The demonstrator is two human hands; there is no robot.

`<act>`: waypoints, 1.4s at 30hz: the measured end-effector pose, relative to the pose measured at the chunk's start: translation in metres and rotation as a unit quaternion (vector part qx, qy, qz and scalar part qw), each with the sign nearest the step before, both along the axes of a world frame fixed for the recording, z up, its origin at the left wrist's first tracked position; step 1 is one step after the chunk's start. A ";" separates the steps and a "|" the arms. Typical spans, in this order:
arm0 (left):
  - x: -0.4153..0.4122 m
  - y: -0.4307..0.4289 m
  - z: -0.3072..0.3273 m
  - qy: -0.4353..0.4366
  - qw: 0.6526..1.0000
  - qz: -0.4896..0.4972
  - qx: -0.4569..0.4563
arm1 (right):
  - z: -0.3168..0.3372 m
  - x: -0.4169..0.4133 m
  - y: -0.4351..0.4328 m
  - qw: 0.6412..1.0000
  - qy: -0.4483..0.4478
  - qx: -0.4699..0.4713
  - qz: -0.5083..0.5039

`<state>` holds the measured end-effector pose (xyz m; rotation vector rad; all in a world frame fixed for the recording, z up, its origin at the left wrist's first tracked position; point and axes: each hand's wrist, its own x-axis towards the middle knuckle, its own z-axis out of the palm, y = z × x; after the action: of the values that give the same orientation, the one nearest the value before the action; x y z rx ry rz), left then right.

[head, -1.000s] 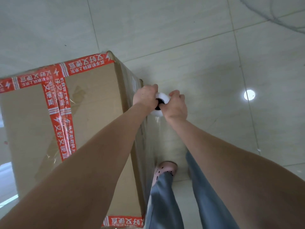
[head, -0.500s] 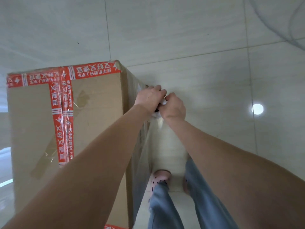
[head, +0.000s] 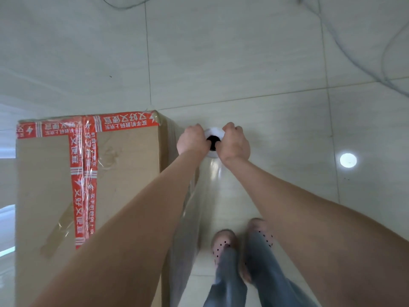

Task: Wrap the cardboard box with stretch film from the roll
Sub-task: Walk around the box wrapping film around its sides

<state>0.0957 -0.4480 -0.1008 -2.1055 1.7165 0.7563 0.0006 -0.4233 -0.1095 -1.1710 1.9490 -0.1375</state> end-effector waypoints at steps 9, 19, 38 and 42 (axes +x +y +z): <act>0.000 -0.031 -0.001 -0.001 0.971 -0.233 -0.056 | -0.003 0.005 -0.020 0.999 0.033 -0.040 0.014; 0.025 -0.070 0.001 -0.007 0.996 -0.085 -0.023 | 0.000 0.022 -0.061 0.998 0.035 -0.040 0.030; 0.051 -0.125 -0.008 -0.047 0.982 -0.181 -0.003 | -0.004 0.055 -0.108 0.999 0.019 -0.048 0.005; 0.077 -0.140 -0.004 -0.067 0.994 -0.085 0.014 | -0.003 0.074 -0.123 0.999 -0.024 -0.032 -0.015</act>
<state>0.1727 -0.5884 -0.1046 -1.9161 1.7745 0.5730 0.0741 -0.5461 -0.1128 -1.1687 1.9336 -0.2428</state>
